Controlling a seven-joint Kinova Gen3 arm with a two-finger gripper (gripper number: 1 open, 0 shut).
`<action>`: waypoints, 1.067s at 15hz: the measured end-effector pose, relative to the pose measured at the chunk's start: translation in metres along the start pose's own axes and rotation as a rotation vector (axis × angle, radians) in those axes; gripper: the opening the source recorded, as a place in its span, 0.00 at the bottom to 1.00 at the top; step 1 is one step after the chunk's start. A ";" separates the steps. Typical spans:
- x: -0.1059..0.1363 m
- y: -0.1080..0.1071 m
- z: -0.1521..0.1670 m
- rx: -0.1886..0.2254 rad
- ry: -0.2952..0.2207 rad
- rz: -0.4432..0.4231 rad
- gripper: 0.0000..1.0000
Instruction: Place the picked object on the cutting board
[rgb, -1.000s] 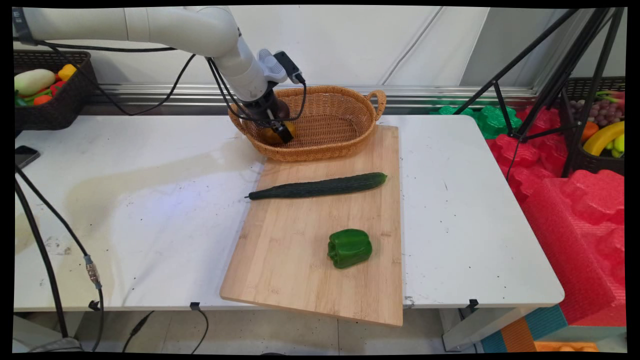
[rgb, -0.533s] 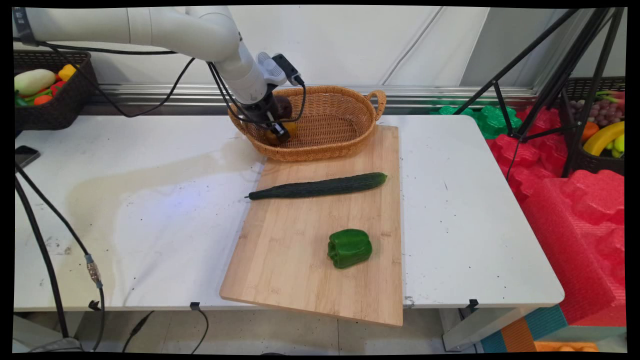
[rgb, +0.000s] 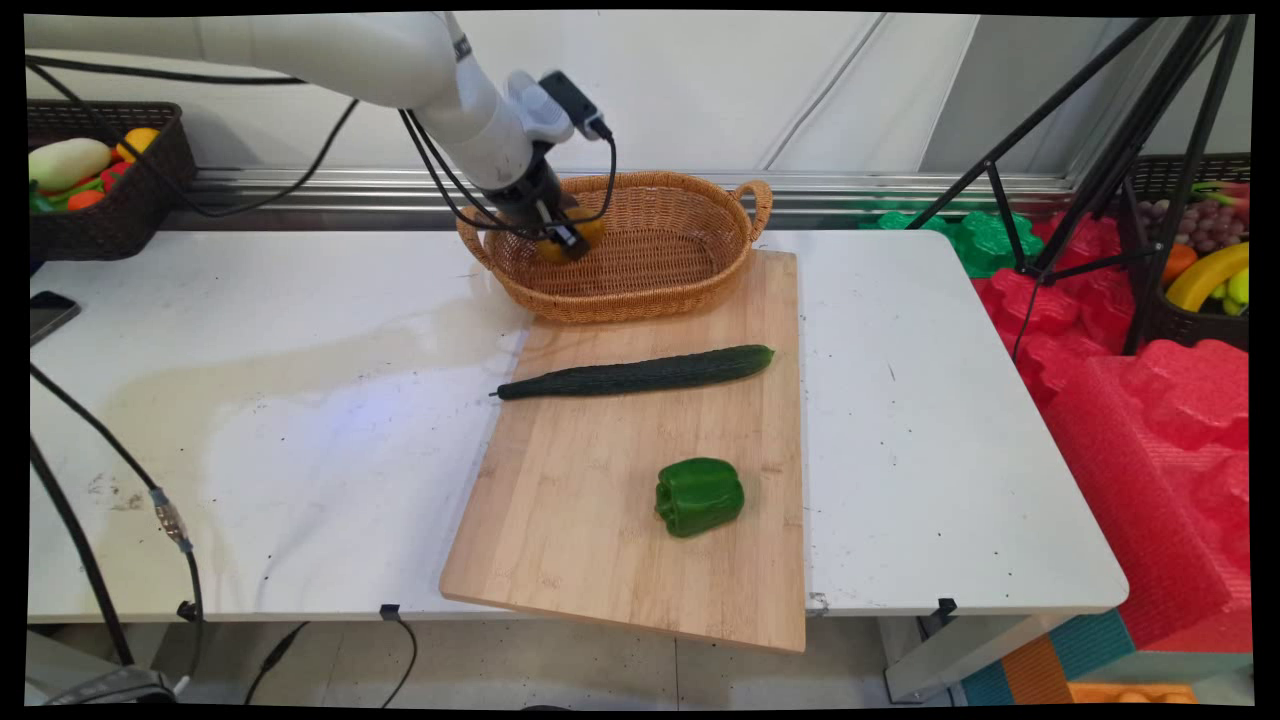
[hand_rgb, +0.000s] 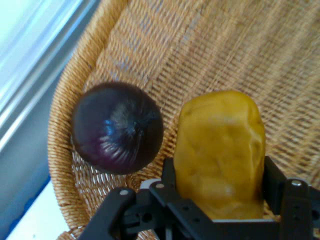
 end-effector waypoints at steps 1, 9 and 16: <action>0.001 0.004 -0.013 0.004 0.021 0.006 0.00; -0.020 0.059 -0.092 -0.055 0.100 0.097 0.00; -0.056 0.105 -0.120 -0.139 0.082 0.194 0.00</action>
